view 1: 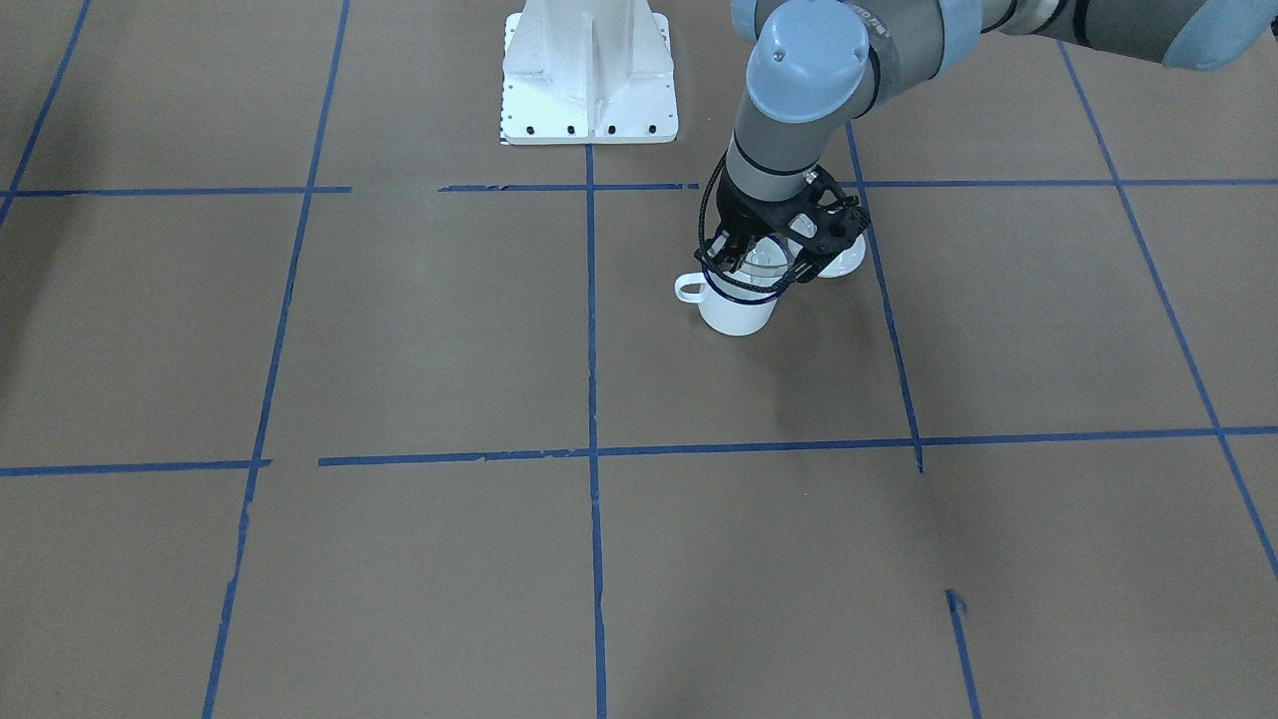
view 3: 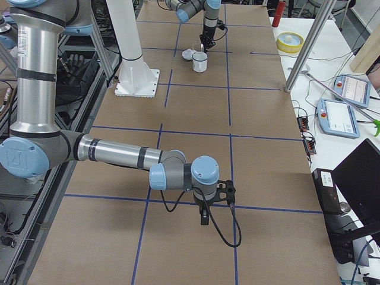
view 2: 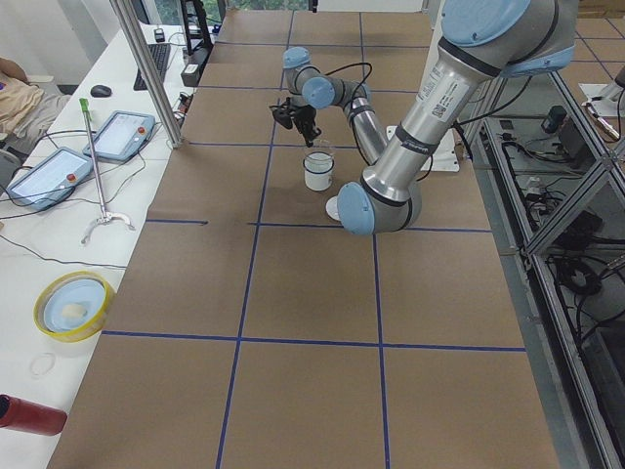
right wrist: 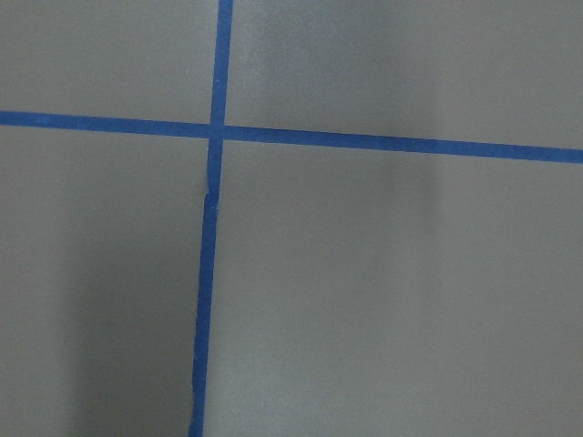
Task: Place funnel on cup
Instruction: 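Lower the glass cup into the enamel mug and open the left gripper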
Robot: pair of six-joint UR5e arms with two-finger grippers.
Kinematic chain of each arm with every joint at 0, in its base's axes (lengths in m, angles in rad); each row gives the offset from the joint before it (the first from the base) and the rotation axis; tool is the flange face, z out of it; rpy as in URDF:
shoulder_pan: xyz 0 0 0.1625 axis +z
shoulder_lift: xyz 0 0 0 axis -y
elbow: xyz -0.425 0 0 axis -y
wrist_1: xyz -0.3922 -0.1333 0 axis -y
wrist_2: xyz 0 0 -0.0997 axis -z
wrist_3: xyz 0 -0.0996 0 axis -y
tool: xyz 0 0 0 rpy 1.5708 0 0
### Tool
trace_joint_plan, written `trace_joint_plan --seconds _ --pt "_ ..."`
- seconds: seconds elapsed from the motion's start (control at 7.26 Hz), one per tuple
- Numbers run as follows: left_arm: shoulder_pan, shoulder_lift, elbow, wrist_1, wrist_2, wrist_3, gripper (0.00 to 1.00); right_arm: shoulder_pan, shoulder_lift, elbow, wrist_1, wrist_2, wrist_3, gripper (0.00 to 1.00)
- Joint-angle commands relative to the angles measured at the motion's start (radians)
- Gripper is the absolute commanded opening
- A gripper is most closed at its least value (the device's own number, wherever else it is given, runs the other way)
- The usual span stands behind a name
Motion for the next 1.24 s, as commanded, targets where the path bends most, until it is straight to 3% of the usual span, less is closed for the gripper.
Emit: trace_joint_plan --seconds 0.0,0.83,0.96,1.1 --pt "0.019 0.005 0.028 -0.047 -0.002 0.005 0.0 0.0 0.0 0.0 0.0 0.0 0.0 1.0" --pt "0.036 0.001 0.074 -0.104 0.008 0.007 0.0 0.0 0.0 0.0 0.0 0.0 0.0 1.0" --pt "0.036 0.001 0.076 -0.104 0.009 0.007 0.18 0.0 0.0 0.001 0.0 0.0 0.0 1.0" --pt "0.036 0.003 0.077 -0.104 0.009 0.009 0.73 0.0 0.0 0.001 0.0 -0.001 0.0 1.0"
